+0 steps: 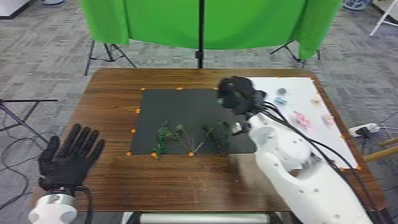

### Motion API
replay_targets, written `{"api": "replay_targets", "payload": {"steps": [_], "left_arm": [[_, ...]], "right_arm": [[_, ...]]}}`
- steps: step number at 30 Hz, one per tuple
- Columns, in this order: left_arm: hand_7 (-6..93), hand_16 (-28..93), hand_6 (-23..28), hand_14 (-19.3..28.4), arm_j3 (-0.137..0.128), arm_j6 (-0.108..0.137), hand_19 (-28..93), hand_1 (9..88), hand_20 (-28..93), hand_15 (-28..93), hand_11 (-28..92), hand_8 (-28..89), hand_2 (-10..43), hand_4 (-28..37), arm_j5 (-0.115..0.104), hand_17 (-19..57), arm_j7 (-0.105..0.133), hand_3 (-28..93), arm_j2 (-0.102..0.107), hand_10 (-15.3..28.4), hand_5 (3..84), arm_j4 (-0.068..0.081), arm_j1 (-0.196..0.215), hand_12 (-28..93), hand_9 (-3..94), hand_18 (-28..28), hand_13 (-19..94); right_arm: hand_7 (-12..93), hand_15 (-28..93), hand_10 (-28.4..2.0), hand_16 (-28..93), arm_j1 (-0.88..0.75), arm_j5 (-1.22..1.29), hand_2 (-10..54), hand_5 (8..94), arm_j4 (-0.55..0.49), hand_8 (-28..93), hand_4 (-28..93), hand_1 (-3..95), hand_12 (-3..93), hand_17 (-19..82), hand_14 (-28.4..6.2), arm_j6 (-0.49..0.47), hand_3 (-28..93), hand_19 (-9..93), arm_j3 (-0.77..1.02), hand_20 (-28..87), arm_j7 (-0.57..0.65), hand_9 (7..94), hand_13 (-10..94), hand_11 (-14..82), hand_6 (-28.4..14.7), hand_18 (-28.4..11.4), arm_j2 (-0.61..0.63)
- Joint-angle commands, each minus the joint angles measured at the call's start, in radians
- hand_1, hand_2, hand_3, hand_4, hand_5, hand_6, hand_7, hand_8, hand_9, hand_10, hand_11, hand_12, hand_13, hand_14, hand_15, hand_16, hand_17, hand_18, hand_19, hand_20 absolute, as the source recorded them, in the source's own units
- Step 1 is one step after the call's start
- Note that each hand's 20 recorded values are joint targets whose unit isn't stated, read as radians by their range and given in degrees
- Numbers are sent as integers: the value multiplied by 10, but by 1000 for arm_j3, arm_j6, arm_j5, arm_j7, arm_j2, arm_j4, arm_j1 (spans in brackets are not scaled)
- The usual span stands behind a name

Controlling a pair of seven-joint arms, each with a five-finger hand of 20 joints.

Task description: Arrange flowers

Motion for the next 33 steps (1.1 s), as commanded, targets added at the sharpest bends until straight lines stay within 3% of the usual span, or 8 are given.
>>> {"api": "replay_targets", "payload": {"steps": [1, 3, 4, 12, 16, 22, 27, 33], "left_arm": [[103, -71, 102, 163, 20, -15, 339, 279, 107, 330, 189, -87, 122, -283, 22, -85, 44, 782, 35, 157, 455, 7, -10, 99, 389, 133, 270], [103, -71, 102, 163, 39, -9, 338, 279, 107, 330, 189, -87, 122, -283, 57, -84, 37, 782, 47, 156, 454, 16, -35, 99, 388, 133, 269], [103, -71, 102, 163, 38, -12, 339, 279, 107, 330, 189, -87, 122, -283, 65, -84, 32, 782, 51, 156, 454, 12, -35, 99, 388, 133, 269], [103, -69, 102, 163, 61, 7, 337, 279, 107, 327, 190, -86, 120, -283, 62, -84, 16, 783, 85, 157, 452, 27, -90, 99, 385, 133, 268], [102, -69, 102, 164, 68, 6, 337, 279, 108, 327, 190, -86, 120, -283, 65, -84, -5, 783, 84, 156, 453, 33, -108, 99, 385, 133, 268], [102, -68, 103, 164, 62, -2, 338, 279, 108, 328, 190, -86, 120, -283, 62, -85, 6, 783, 82, 157, 454, 35, -106, 99, 386, 133, 268], [103, -69, 103, 164, 54, -4, 338, 279, 108, 328, 190, -86, 120, -283, 59, -85, 7, 783, 76, 157, 454, 31, -91, 99, 386, 133, 268], [103, -69, 102, 164, 55, -3, 338, 280, 108, 328, 190, -87, 120, -283, 52, -85, 10, 783, 71, 158, 453, 31, -90, 98, 386, 134, 269]], "right_arm": [[329, 512, -101, 433, 107, -97, -95, 670, 116, -55, -283, 660, 410, 364, -73, -60, 707, 932, -177, 541, -216, 810, 694, 156, -11, -212, -250], [330, 514, -101, 431, 111, -149, -95, 669, 150, -56, -283, 661, 410, 361, -74, -62, 705, 931, -209, 540, -243, 808, 691, 157, -10, -212, -289], [331, 516, -100, 432, 114, -156, -95, 668, 157, -57, -283, 661, 407, 359, -74, -66, 704, 929, -233, 539, -234, 807, 688, 155, -9, -212, -301], [339, 515, -103, 425, 114, -362, -95, 652, 328, -68, -283, 644, 396, 351, -77, -118, 704, 911, -225, 531, -382, 793, 674, 147, -8, -212, -430], [344, 513, -106, 420, 106, -459, -95, 644, 386, -76, -283, 627, 391, 350, -80, -108, 708, 906, -189, 526, -401, 783, 661, 144, -11, -213, -466], [325, 528, -103, 399, 101, -502, -95, 626, 404, -186, -283, 612, 362, 336, -74, -138, 724, 895, -177, 517, -371, 746, 627, 131, -2, -210, -466], [300, 547, -116, 383, 99, -498, -95, 609, 391, -196, -283, 606, 243, 324, -78, -146, 728, 887, -190, 514, -317, 667, 593, 236, -3, -212, -448], [296, 556, -125, 377, 104, -476, -95, 606, 353, -196, -283, 602, 193, 319, -79, -190, 733, 887, -212, 510, -284, 645, 580, 273, -3, -215, -417]]}}
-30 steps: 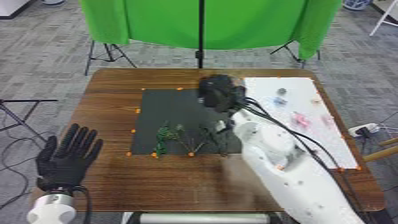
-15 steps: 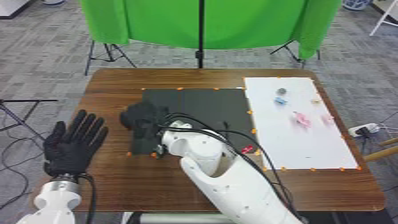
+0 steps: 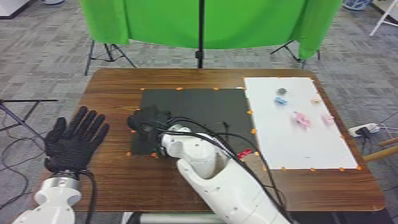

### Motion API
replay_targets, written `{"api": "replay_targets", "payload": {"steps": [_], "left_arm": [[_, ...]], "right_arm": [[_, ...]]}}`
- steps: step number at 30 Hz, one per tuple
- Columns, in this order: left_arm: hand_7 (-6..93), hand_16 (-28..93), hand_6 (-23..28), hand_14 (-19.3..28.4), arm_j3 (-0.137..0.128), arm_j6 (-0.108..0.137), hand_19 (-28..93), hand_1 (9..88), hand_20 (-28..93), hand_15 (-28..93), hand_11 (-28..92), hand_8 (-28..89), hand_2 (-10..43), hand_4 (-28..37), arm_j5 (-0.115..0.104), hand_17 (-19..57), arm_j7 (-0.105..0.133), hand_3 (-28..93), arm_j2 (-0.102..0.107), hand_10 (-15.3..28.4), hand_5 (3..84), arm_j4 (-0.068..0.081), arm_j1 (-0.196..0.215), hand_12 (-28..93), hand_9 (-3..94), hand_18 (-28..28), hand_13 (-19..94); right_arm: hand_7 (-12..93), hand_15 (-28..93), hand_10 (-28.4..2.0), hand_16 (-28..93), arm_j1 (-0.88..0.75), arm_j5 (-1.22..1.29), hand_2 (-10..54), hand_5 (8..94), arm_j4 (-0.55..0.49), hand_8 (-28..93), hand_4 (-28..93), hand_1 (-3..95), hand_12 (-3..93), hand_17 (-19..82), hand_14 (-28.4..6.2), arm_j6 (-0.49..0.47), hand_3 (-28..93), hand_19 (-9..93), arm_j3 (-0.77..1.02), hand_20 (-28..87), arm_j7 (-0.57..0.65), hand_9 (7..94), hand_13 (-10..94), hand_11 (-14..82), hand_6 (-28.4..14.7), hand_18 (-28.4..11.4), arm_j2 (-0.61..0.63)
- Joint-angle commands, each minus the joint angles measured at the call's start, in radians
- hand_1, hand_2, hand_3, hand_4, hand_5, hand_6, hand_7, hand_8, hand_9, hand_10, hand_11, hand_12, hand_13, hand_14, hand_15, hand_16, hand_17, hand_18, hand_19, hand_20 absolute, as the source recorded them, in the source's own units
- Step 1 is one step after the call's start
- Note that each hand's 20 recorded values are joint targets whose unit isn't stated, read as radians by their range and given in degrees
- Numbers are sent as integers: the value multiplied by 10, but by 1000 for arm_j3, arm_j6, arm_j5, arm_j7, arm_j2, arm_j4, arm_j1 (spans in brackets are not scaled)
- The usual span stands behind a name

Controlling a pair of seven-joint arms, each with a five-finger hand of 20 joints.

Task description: Arrange flowers

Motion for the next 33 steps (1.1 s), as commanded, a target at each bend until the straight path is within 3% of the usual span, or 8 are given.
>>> {"api": "replay_targets", "payload": {"steps": [1, 15, 21, 23, 24, 27, 29, 33], "left_arm": [[103, -69, 102, 164, -2, 0, 338, 280, 108, 328, 190, -87, 120, -283, -9, -85, -4, 783, -14, 157, 453, 5, 21, 98, 386, 134, 269], [104, -69, 102, 164, -4, 5, 337, 280, 108, 329, 192, -86, 119, -283, -12, -84, -8, 785, -33, 157, 452, 0, 39, 99, 385, 133, 269], [104, -69, 102, 164, -8, 4, 338, 280, 108, 330, 194, -87, 119, -283, -9, -84, -26, 784, -69, 156, 451, -2, 55, 100, 385, 134, 269], [104, -69, 102, 164, -11, 5, 338, 280, 108, 329, 193, -87, 119, -283, -8, -85, -27, 784, -74, 157, 451, -7, 64, 99, 385, 134, 268], [104, -69, 102, 163, -12, -3, 338, 280, 108, 329, 193, -87, 119, -283, -9, -84, -16, 784, -73, 157, 451, -10, 71, 99, 385, 134, 269], [104, -69, 102, 163, -23, -4, 338, 280, 108, 329, 194, -87, 118, -283, -5, -85, -5, 784, -74, 157, 451, -20, 88, 100, 385, 134, 269], [104, -69, 102, 164, -28, -8, 338, 279, 108, 329, 193, -86, 118, -283, -7, -84, 1, 785, -76, 157, 450, -23, 95, 99, 385, 134, 268], [103, -69, 102, 163, -37, -15, 337, 280, 108, 328, 192, -86, 118, -283, -7, -84, 15, 784, -73, 156, 450, -32, 116, 99, 385, 134, 269]], "right_arm": [[269, 576, -133, 366, 2, -42, -95, 594, -48, -188, -283, 590, 179, 316, -88, -58, 739, 888, -24, 509, 36, 631, 563, 257, -8, -216, 44], [159, 701, -163, 222, -19, 116, -95, 485, -164, -140, -283, 462, 149, 287, -148, -132, 879, 899, -12, 530, 153, 512, 477, 154, -36, -241, 92], [134, 704, -174, 202, -49, 255, -95, 454, -302, -131, -283, 376, 150, 266, -165, -209, 883, 896, 72, 547, 217, 475, 438, 140, -44, -255, 163], [122, 684, -184, 188, -66, 311, -95, 441, -345, -123, -283, 360, 151, 258, -171, -184, 866, 886, 132, 551, 256, 455, 422, 128, -49, -258, 217], [120, 676, -185, 184, -74, 355, -95, 439, -365, -121, -283, 353, 151, 257, -172, -160, 863, 881, 164, 550, 280, 451, 420, 125, -50, -258, 251], [117, 539, -189, 132, -111, 385, -95, 438, -413, -116, -283, 351, 149, 240, -168, -87, 841, 804, 267, 497, 352, 440, 408, 112, -53, -250, 370], [119, 428, -191, 138, -136, 389, -95, 438, -427, -119, -283, 349, 145, 224, -169, -39, 846, 768, 339, 434, 408, 428, 385, 104, -54, -243, 453], [121, 331, -189, 128, -169, 406, -95, 438, -401, -120, -283, 352, 140, 201, -181, -30, 855, 713, 474, 384, 502, 415, 340, 100, -54, -234, 553]]}}
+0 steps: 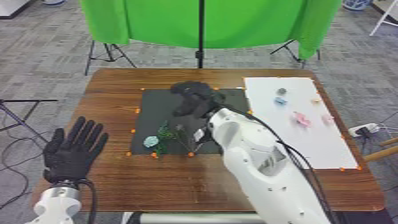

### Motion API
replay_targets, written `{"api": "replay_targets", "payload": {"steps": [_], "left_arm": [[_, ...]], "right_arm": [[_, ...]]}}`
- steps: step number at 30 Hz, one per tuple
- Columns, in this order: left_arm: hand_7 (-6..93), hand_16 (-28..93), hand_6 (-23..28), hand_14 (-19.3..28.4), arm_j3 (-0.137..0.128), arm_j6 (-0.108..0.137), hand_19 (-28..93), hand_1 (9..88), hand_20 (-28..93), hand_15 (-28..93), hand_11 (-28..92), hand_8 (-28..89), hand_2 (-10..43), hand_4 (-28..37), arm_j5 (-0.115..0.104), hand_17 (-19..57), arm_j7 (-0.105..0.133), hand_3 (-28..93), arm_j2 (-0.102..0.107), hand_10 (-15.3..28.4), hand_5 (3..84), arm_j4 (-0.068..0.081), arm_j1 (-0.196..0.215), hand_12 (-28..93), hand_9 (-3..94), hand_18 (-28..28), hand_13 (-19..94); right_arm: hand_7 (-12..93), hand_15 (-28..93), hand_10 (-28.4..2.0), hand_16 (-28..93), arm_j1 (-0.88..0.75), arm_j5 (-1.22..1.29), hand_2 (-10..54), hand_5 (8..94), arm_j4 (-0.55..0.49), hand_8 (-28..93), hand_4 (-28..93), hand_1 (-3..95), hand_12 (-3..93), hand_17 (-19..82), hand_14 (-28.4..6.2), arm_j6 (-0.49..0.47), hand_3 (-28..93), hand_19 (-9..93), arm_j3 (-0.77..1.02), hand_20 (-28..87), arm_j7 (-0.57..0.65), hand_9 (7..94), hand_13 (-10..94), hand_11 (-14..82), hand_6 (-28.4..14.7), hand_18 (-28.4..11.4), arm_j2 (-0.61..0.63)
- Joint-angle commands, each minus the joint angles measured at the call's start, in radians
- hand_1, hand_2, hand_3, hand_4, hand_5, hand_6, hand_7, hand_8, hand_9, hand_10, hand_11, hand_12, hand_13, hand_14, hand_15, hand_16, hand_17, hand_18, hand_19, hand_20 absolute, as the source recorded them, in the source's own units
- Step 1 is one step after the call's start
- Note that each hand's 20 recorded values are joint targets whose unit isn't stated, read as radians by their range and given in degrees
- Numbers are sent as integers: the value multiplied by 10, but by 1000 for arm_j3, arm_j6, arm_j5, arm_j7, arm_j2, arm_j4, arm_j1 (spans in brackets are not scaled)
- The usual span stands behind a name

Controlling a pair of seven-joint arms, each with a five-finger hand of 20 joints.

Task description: Arrange flowers

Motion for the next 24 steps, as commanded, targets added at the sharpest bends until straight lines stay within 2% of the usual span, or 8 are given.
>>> {"api": "replay_targets", "payload": {"steps": [1, 3, 4, 5, 10, 15, 19, 24], "left_arm": [[103, -69, 102, 163, -17, -14, 336, 280, 107, 328, 191, -86, 118, -283, -3, -84, 29, 784, -7, 157, 450, -18, 60, 99, 385, 134, 269], [103, -69, 101, 163, -15, -12, 335, 280, 107, 328, 192, -86, 117, -283, -3, -83, 30, 784, -4, 157, 450, -13, 59, 99, 385, 134, 269], [103, -69, 101, 163, -16, 0, 335, 280, 107, 328, 192, -86, 117, -283, -15, -84, 30, 784, 1, 156, 449, -17, 62, 100, 385, 134, 269], [103, -69, 101, 163, -19, -1, 336, 279, 108, 328, 192, -86, 117, -283, -22, -84, 31, 785, 5, 156, 450, -18, 67, 100, 385, 134, 269], [104, -69, 101, 164, -24, -6, 335, 280, 108, 328, 192, -86, 117, -283, -11, -83, 33, 785, 1, 157, 450, -17, 60, 100, 385, 134, 269], [104, -69, 101, 164, -16, -12, 335, 280, 109, 329, 192, -87, 117, -283, -6, -83, 13, 783, 2, 156, 450, -9, 47, 100, 385, 134, 269], [104, -69, 101, 164, -16, -3, 335, 280, 109, 328, 192, -87, 117, -283, -6, -83, 11, 784, 3, 156, 450, -6, 43, 100, 384, 134, 269], [104, -69, 101, 164, -16, -3, 336, 279, 109, 328, 193, -87, 117, -283, -7, -84, 5, 784, 2, 155, 450, -6, 45, 100, 384, 134, 269]], "right_arm": [[122, 302, -187, 131, -66, -9, -95, 439, 43, -121, -283, 359, 136, 195, -183, 99, 858, 702, 291, 369, 167, 411, 330, 100, -55, -231, 342], [124, 289, -184, 134, -84, 28, -95, 447, 69, -122, -283, 365, 134, 194, -182, 149, 862, 698, 316, 358, 171, 417, 335, 103, -54, -229, 395], [130, 282, -178, 137, -97, 50, -95, 464, 68, -123, -283, 375, 133, 196, -177, 141, 865, 695, 328, 350, 184, 433, 349, 110, -51, -227, 417], [139, 276, -172, 141, -101, 54, -95, 482, 76, -127, -283, 393, 130, 202, -170, 131, 870, 690, 334, 337, 186, 452, 371, 116, -43, -223, 430], [141, 274, -167, 148, -163, 5, -95, 481, 55, -132, -283, 395, 128, 221, -162, 8, 862, 712, 377, 335, 217, 459, 393, 116, -41, -223, 457], [137, 306, -182, 159, -242, 34, -95, 484, 21, -127, -283, 367, 135, 231, -165, -51, 835, 755, 400, 346, 289, 455, 405, 113, -51, -235, 460], [137, 374, -190, 153, -280, 77, -95, 502, 11, -125, -283, 359, 143, 269, -162, -71, 777, 805, 416, 355, 303, 473, 454, 124, -58, -245, 444], [134, 431, -182, 147, -262, 35, -95, 503, 58, -123, -283, 385, 143, 283, -148, -51, 714, 833, 380, 359, 250, 497, 490, 134, -57, -246, 422]]}}
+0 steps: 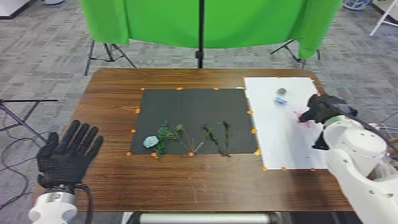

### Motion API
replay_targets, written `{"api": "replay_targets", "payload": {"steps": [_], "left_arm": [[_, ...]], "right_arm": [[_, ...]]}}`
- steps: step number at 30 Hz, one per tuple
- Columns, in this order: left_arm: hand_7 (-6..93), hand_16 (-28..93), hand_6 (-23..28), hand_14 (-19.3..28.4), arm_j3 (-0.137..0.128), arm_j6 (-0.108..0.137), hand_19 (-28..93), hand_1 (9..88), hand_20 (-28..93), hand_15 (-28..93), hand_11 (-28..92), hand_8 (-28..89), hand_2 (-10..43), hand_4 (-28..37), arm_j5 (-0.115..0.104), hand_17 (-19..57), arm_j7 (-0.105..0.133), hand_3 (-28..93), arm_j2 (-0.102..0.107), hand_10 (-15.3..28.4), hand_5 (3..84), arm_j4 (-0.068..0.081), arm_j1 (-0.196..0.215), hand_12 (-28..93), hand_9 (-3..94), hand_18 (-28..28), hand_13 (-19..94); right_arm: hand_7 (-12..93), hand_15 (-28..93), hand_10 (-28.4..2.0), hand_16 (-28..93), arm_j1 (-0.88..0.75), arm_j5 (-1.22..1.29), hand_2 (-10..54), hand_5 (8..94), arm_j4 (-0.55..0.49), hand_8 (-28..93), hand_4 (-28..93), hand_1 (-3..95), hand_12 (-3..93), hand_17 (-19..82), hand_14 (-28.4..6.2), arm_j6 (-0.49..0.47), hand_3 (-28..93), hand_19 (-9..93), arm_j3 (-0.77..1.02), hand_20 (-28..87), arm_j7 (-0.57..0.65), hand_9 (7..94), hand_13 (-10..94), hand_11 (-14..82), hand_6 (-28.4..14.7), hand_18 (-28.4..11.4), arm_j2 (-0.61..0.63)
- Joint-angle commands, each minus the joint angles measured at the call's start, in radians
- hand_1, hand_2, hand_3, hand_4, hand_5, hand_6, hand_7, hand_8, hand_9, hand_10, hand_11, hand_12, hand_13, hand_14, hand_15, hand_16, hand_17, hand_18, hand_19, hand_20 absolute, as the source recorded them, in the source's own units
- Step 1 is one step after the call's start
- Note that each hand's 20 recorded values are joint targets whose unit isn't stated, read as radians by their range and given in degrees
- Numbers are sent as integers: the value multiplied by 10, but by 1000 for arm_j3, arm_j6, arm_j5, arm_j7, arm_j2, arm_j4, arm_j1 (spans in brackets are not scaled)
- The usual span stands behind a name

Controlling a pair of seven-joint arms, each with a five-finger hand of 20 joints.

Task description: Arrange flowers

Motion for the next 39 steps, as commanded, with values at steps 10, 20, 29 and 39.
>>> {"api": "replay_targets", "payload": {"steps": [10, 20, 29, 39], "left_arm": [[104, -69, 101, 164, 15, -6, 336, 280, 109, 327, 192, -87, 117, -283, 2, -84, -25, 783, -6, 157, 451, 7, 4, 100, 384, 134, 268], [104, -69, 101, 164, 8, -7, 335, 280, 108, 327, 192, -87, 117, -283, 0, -84, -24, 783, -12, 156, 451, 2, 15, 99, 384, 134, 269], [104, -68, 102, 164, 9, -5, 337, 280, 109, 327, 192, -86, 117, -283, -1, -84, -16, 783, -7, 156, 451, -4, 26, 100, 385, 134, 268], [104, -69, 102, 163, 39, 3, 337, 280, 109, 326, 193, -87, 117, -283, 0, -84, -10, 782, 16, 156, 451, 12, -26, 100, 384, 134, 269]], "right_arm": [[207, 422, -120, 318, 8, -78, -95, 746, 81, -43, -283, 568, 242, 321, -88, 179, 680, 879, -108, 377, -60, 783, 667, 118, -5, -225, -43], [246, 421, -122, 361, 63, -146, -95, 811, -90, -10, -283, 585, 324, 328, -81, 323, 711, 883, -173, 381, -168, 871, 704, 77, -12, -224, -13], [250, 416, -120, 375, 376, -142, -95, 811, 49, -5, -283, 585, 338, 319, -79, 331, 718, 877, -461, 382, -372, 874, 697, 66, -14, -220, -129], [255, 415, -117, 375, 602, -305, -95, 810, 335, -9, -283, 583, 341, 318, -77, 303, 719, 877, -674, 387, -594, 877, 697, 62, -11, -219, -346]]}}
